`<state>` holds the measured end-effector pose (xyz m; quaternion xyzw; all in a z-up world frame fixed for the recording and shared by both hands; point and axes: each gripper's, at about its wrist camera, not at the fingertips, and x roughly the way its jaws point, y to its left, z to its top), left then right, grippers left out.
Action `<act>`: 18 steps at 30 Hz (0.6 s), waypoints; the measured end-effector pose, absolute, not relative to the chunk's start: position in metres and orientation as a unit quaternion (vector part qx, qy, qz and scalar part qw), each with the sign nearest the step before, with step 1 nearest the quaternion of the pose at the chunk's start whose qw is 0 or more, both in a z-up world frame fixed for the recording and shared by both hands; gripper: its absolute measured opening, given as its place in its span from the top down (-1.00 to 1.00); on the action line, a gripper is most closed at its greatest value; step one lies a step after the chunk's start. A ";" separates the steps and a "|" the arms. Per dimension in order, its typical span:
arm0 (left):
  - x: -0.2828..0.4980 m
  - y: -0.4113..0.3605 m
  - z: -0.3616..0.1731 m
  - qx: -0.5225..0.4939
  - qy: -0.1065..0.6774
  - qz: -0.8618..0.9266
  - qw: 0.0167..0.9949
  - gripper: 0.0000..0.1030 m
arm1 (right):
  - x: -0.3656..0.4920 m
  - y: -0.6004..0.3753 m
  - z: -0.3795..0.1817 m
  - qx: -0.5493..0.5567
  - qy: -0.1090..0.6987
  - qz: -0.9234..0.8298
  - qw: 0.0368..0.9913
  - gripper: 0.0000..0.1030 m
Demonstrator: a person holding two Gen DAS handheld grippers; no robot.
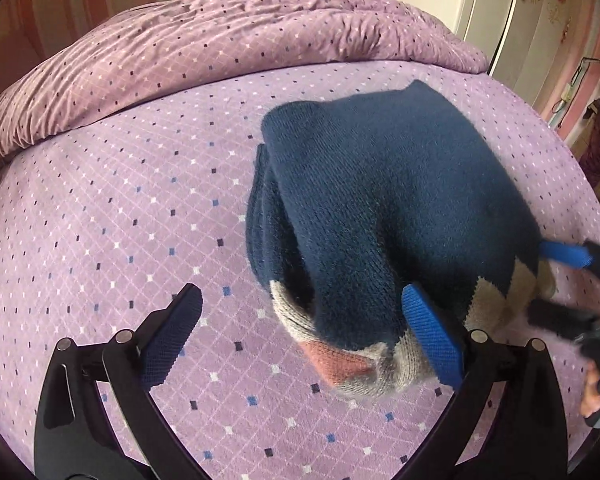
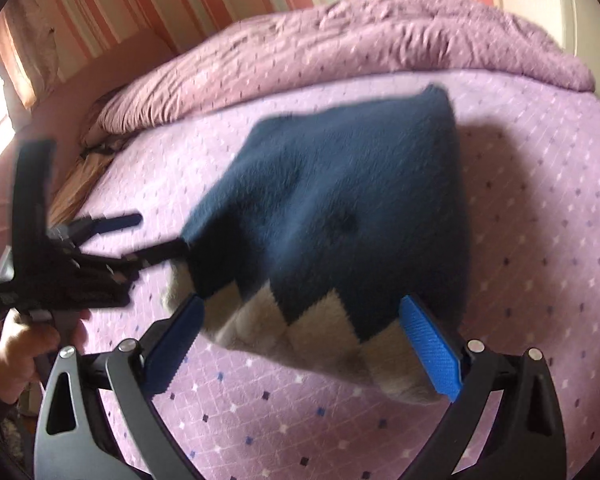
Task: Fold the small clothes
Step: 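Lower the bundle onto the bedspread and open the left tool, then press the bundle flat with the right tool and release it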
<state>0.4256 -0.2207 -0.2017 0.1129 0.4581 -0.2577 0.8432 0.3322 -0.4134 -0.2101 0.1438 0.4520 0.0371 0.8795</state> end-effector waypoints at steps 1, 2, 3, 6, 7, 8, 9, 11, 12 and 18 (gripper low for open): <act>0.426 -0.218 -0.200 0.111 0.457 -0.257 0.844 -0.93 | 0.333 -0.412 -0.216 0.141 0.457 0.035 0.877 -0.94; 0.427 -0.216 -0.199 0.109 0.457 -0.255 0.845 -0.93 | 0.334 -0.411 -0.223 0.136 0.462 0.030 0.876 -0.94; 0.428 -0.214 -0.198 0.109 0.457 -0.254 0.846 -0.93 | 0.335 -0.412 -0.230 0.135 0.469 0.023 0.872 -0.96; 0.430 -0.206 -0.195 0.110 0.455 -0.249 0.848 -0.93 | 0.336 -0.418 -0.248 0.139 0.481 0.009 0.865 -0.97; 0.430 -0.204 -0.194 0.110 0.454 -0.247 0.849 -0.93 | 0.337 -0.419 -0.250 0.136 0.481 0.006 0.866 -0.97; 0.429 -0.202 -0.194 0.111 0.454 -0.245 0.849 -0.93 | 0.337 -0.419 -0.249 0.136 0.481 0.006 0.866 -0.97; 0.429 -0.198 -0.193 0.112 0.453 -0.243 0.851 -0.93 | 0.339 -0.419 -0.248 0.134 0.482 0.007 0.866 -0.97; 0.428 -0.193 -0.192 0.112 0.452 -0.239 0.852 -0.93 | 0.338 -0.415 -0.244 0.121 0.483 0.004 0.867 -0.97; 0.427 -0.189 -0.192 0.111 0.451 -0.236 0.853 -0.93 | 0.337 -0.415 -0.240 0.117 0.481 0.003 0.869 -0.97; 0.411 -0.165 -0.195 0.099 0.443 -0.213 0.865 -0.94 | 0.319 -0.400 -0.221 0.106 0.441 -0.012 0.891 -0.95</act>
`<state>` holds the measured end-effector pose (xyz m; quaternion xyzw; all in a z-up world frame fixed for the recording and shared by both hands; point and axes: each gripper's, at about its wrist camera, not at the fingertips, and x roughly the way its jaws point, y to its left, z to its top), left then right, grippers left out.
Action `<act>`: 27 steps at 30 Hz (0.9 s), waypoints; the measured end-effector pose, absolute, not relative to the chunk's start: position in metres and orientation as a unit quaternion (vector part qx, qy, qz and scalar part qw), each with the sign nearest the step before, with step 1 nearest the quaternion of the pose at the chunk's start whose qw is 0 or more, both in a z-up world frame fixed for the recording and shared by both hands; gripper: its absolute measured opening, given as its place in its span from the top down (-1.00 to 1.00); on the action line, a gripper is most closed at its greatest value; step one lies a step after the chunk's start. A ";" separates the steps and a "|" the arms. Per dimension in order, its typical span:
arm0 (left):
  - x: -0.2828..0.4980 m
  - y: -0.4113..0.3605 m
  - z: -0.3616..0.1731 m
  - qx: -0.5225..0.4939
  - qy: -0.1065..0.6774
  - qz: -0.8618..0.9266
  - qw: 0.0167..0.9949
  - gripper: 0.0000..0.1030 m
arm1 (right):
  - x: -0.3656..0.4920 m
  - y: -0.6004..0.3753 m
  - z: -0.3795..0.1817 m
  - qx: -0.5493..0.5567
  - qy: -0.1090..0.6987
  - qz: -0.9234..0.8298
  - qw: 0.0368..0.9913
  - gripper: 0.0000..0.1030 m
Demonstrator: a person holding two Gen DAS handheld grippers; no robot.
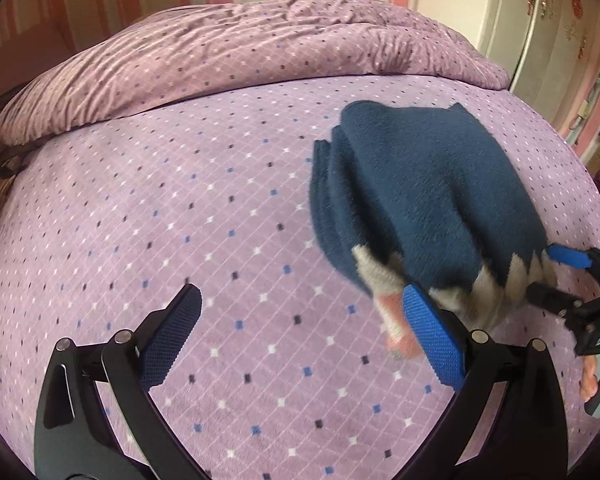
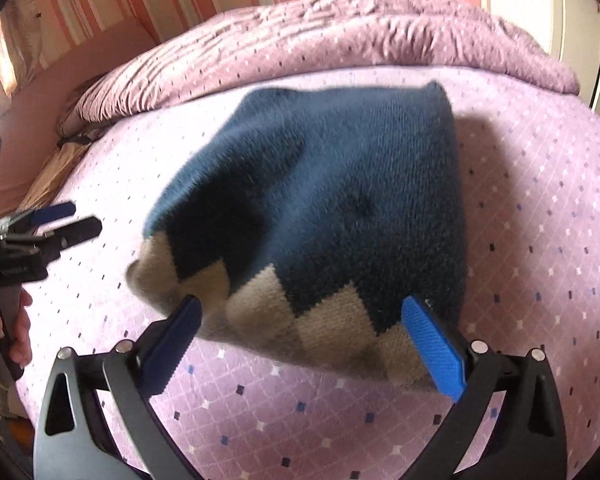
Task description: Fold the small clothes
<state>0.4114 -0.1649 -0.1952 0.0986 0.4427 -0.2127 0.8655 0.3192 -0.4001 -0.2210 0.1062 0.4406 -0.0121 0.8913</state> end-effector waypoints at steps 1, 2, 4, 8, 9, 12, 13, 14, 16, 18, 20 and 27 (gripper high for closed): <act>0.408 -0.161 -0.197 0.094 0.442 -0.209 0.867 -0.94 | 0.316 -0.399 -0.218 0.101 0.433 -0.017 0.896 -0.96; 0.404 -0.157 -0.199 0.091 0.442 -0.205 0.868 -0.94 | 0.312 -0.396 -0.216 0.093 0.422 -0.028 0.901 -0.96; 0.395 -0.149 -0.203 0.088 0.439 -0.190 0.874 -0.94 | 0.302 -0.390 -0.212 0.081 0.403 -0.058 0.910 -0.96; 0.375 -0.130 -0.216 0.064 0.428 -0.166 0.886 -0.94 | 0.283 -0.383 -0.218 0.056 0.370 -0.104 0.921 -0.96; 0.372 -0.126 -0.220 0.058 0.426 -0.163 0.888 -0.94 | 0.281 -0.384 -0.221 0.051 0.367 -0.110 0.922 -0.96; 0.360 -0.115 -0.235 0.049 0.418 -0.148 0.895 -0.94 | 0.267 -0.381 -0.233 0.057 0.351 -0.115 0.928 -0.96; 0.356 -0.111 -0.241 0.049 0.415 -0.143 0.897 -0.94 | 0.263 -0.380 -0.236 0.059 0.348 -0.118 0.928 -0.96; 0.351 -0.107 -0.247 0.046 0.412 -0.140 0.899 -0.94 | 0.258 -0.379 -0.242 0.057 0.350 -0.122 0.927 -0.96; 0.343 -0.101 -0.255 0.043 0.410 -0.138 0.900 -0.94 | 0.248 -0.376 -0.249 0.058 0.350 -0.133 0.925 -0.96; 0.330 -0.095 -0.258 0.047 0.407 -0.137 0.902 -0.94 | 0.237 -0.375 -0.252 0.065 0.342 -0.138 0.927 -0.96; 0.316 -0.089 -0.255 0.052 0.405 -0.131 0.903 -0.94 | 0.221 -0.370 -0.247 0.073 0.341 -0.141 0.926 -0.96; 0.243 -0.063 -0.202 0.061 0.407 -0.119 0.904 -0.94 | 0.154 -0.331 -0.195 0.062 0.345 -0.138 0.926 -0.96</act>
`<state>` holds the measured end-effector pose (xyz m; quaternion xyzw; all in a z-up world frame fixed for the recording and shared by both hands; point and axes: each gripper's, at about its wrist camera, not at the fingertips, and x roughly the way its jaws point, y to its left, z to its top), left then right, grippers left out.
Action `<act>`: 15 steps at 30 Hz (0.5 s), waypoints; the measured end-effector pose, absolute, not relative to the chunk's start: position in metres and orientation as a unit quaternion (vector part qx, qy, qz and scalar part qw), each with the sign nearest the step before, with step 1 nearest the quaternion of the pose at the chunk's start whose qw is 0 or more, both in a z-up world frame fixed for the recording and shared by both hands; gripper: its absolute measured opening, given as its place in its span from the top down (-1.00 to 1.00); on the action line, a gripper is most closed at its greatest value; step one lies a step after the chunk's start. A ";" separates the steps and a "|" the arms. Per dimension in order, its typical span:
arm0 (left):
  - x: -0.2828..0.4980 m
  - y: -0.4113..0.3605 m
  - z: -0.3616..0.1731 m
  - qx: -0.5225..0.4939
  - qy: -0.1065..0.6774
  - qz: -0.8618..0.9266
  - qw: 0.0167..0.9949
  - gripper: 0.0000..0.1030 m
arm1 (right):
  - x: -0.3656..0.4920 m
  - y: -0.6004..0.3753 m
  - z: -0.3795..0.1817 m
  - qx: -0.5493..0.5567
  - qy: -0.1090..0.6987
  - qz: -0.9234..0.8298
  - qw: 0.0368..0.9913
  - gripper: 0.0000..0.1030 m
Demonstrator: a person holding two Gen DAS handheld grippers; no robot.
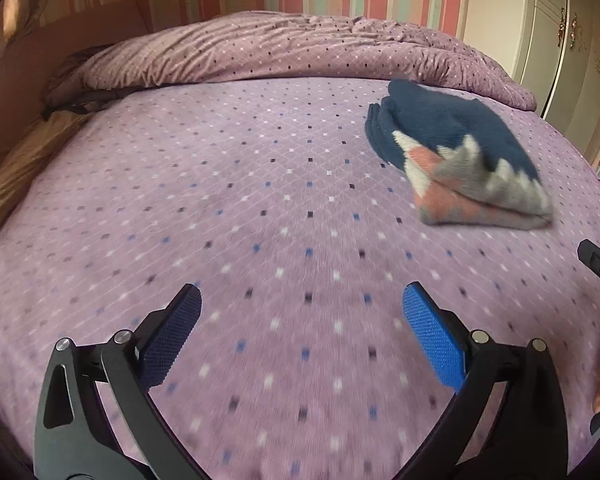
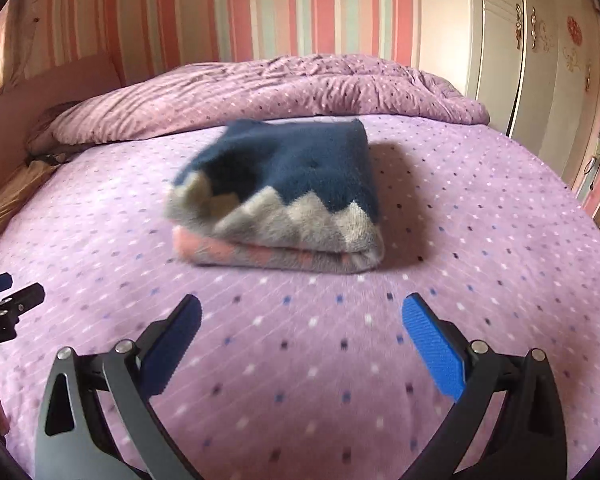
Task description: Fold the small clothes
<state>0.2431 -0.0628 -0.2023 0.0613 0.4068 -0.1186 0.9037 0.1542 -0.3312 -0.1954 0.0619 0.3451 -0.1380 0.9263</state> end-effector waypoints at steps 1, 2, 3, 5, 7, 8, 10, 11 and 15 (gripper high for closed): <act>0.235 -0.060 -0.196 0.064 0.404 -0.115 0.905 -0.94 | 0.147 -0.327 -0.188 0.061 0.343 -0.137 0.927 -0.96; 0.226 -0.056 -0.188 0.066 0.401 -0.111 0.907 -0.94 | 0.138 -0.323 -0.180 0.058 0.344 -0.137 0.927 -0.96; 0.216 -0.052 -0.178 0.066 0.398 -0.106 0.909 -0.94 | 0.129 -0.318 -0.172 0.054 0.344 -0.136 0.927 -0.96; 0.198 -0.043 -0.165 0.060 0.397 -0.100 0.910 -0.94 | 0.114 -0.310 -0.157 0.049 0.344 -0.136 0.928 -0.96; 0.179 -0.033 -0.149 0.046 0.401 -0.095 0.910 -0.94 | 0.097 -0.303 -0.143 0.051 0.348 -0.137 0.926 -0.96; 0.173 -0.029 -0.143 0.043 0.403 -0.094 0.910 -0.94 | 0.089 -0.299 -0.137 0.053 0.350 -0.138 0.925 -0.96; 0.154 -0.020 -0.129 0.032 0.410 -0.087 0.907 -0.94 | 0.072 -0.294 -0.121 0.056 0.350 -0.140 0.924 -0.96; 0.145 -0.016 -0.124 0.026 0.415 -0.090 0.905 -0.94 | 0.063 -0.290 -0.113 0.056 0.348 -0.141 0.925 -0.96; 0.115 -0.009 -0.107 0.023 0.421 -0.092 0.902 -0.94 | 0.030 -0.279 -0.087 0.063 0.348 -0.144 0.924 -0.96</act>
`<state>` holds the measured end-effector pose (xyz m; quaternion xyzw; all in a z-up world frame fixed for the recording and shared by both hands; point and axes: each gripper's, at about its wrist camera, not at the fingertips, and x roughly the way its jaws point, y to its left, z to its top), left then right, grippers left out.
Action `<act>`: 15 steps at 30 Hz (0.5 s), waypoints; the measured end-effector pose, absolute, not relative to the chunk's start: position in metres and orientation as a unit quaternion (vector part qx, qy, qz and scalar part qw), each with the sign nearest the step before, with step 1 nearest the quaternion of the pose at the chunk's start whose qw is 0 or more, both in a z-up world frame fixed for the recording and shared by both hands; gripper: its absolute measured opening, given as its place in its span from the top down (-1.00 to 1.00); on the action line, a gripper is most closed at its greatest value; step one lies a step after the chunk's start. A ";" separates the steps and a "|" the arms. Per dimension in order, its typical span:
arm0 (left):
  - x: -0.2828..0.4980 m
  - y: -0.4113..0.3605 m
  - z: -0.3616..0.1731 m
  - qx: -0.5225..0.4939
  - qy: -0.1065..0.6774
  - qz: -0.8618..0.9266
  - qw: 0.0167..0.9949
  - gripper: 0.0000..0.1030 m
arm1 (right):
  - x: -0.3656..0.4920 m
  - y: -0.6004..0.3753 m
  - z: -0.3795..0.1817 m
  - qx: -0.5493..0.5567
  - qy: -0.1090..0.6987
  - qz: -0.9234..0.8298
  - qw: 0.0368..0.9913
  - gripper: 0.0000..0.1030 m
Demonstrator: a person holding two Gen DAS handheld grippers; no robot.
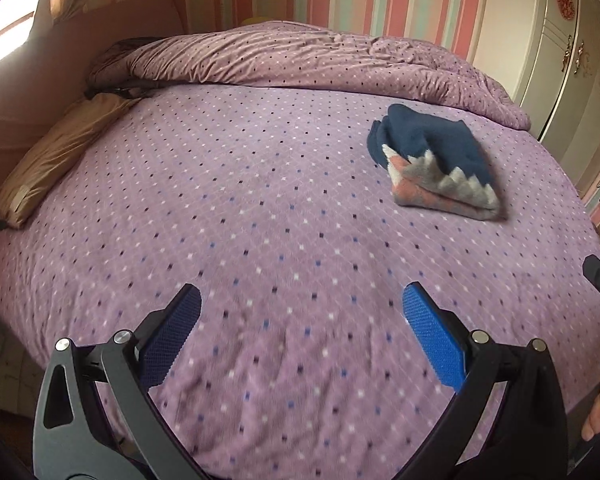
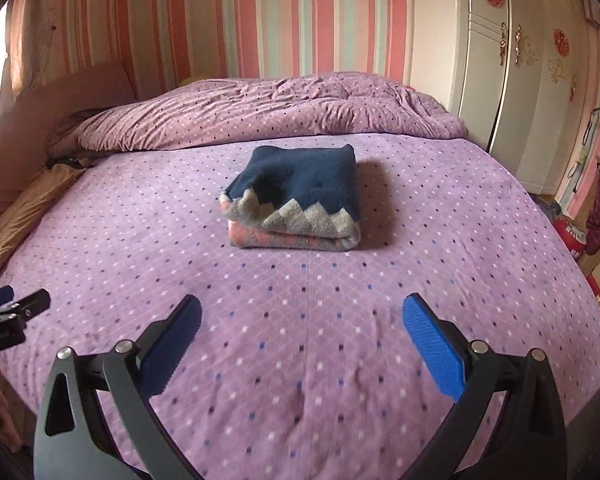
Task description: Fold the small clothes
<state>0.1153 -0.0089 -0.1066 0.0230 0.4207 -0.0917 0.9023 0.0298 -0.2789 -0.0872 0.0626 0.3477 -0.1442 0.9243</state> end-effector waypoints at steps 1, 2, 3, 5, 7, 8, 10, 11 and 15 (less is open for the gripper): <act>0.108 -0.008 -0.102 0.024 0.419 -0.093 0.903 -0.94 | 0.021 -0.276 -0.081 0.064 0.347 -0.145 0.924 -0.96; 0.098 -0.006 -0.096 0.025 0.416 -0.092 0.905 -0.94 | 0.012 -0.272 -0.075 0.063 0.346 -0.147 0.925 -0.96; 0.091 -0.005 -0.091 0.025 0.414 -0.093 0.905 -0.94 | 0.006 -0.269 -0.071 0.062 0.344 -0.148 0.925 -0.96; 0.074 0.000 -0.081 0.023 0.410 -0.098 0.907 -0.94 | -0.011 -0.263 -0.059 0.060 0.338 -0.151 0.927 -0.96; 0.065 0.003 -0.073 0.020 0.408 -0.100 0.907 -0.94 | -0.022 -0.259 -0.051 0.060 0.336 -0.153 0.928 -0.96; 0.058 0.005 -0.068 0.018 0.408 -0.103 0.907 -0.94 | -0.027 -0.258 -0.047 0.060 0.335 -0.152 0.928 -0.96; 0.051 0.006 -0.062 0.019 0.409 -0.106 0.906 -0.94 | -0.035 -0.256 -0.041 0.060 0.335 -0.158 0.927 -0.96; 0.044 0.006 -0.058 0.025 0.403 -0.100 0.909 -0.94 | -0.039 -0.256 -0.038 0.062 0.334 -0.157 0.927 -0.96; 0.030 0.008 -0.049 0.033 0.397 -0.095 0.912 -0.94 | -0.050 -0.253 -0.028 0.058 0.329 -0.157 0.929 -0.96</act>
